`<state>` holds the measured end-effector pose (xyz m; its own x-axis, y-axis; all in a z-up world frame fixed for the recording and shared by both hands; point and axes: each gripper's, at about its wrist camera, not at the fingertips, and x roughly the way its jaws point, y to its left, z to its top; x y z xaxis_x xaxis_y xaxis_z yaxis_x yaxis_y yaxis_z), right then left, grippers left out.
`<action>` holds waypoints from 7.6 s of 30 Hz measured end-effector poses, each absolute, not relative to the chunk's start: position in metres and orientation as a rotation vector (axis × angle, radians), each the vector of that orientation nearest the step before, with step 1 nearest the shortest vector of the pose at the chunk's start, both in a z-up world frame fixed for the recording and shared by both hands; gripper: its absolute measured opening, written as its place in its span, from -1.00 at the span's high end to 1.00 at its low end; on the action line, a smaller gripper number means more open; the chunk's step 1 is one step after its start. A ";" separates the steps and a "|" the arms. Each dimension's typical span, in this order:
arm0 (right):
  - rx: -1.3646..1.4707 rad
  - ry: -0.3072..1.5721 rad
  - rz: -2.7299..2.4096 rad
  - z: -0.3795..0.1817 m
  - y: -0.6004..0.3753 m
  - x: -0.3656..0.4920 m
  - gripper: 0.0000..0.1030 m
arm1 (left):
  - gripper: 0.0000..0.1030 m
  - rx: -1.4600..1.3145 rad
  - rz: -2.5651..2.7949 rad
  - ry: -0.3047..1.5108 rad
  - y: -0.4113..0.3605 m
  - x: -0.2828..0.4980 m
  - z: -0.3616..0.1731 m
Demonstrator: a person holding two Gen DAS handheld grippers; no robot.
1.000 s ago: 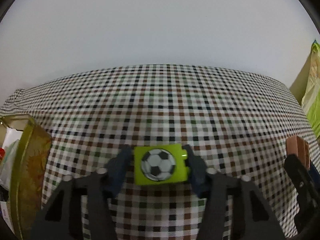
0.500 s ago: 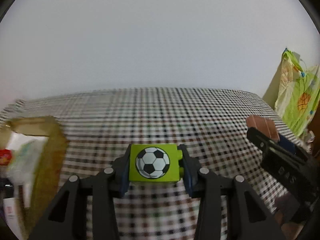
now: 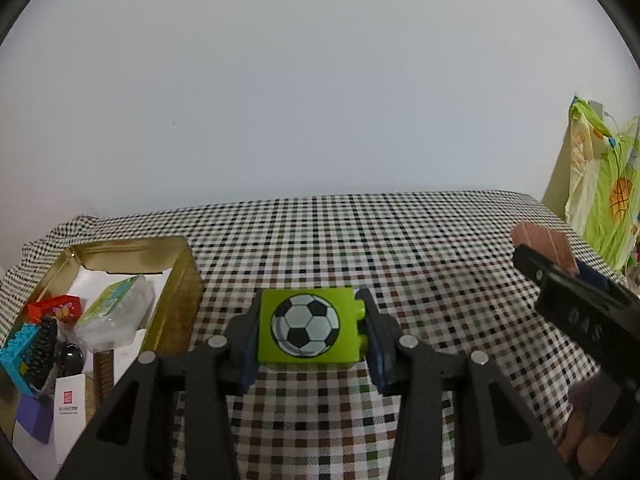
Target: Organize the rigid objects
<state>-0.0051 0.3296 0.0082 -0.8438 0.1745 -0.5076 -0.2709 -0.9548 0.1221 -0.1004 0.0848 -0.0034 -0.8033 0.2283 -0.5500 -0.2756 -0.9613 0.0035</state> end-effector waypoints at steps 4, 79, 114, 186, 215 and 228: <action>-0.719 0.242 2.808 0.010 0.314 0.010 -0.51 | 0.19 -0.809 2.760 0.130 0.085 -0.096 -0.004; -0.522 0.229 2.943 0.030 0.211 0.056 -0.51 | 0.18 -0.705 2.839 -0.042 -0.049 -0.035 0.029; -0.443 0.034 3.188 0.019 0.085 0.043 -0.51 | 0.19 -0.774 3.030 -0.042 -0.144 -0.064 -0.007; -0.831 0.164 3.229 -0.001 0.071 0.006 -0.53 | -0.46 -0.920 3.025 0.045 -0.132 -0.063 -0.013; -0.284 0.086 3.173 0.020 0.079 0.070 -0.89 | -0.99 -0.549 3.241 0.024 -0.153 -0.032 0.004; -0.281 0.095 3.158 0.021 0.083 0.079 -0.89 | -0.99 -0.522 3.262 -0.010 -0.150 -0.018 0.008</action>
<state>0.0795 0.0833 0.0212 -0.9838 -0.0359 -0.1756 0.0253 -0.9977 0.0623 -0.0180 -0.1496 0.0078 -0.9372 -0.1587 -0.3106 0.1606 -0.9868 0.0196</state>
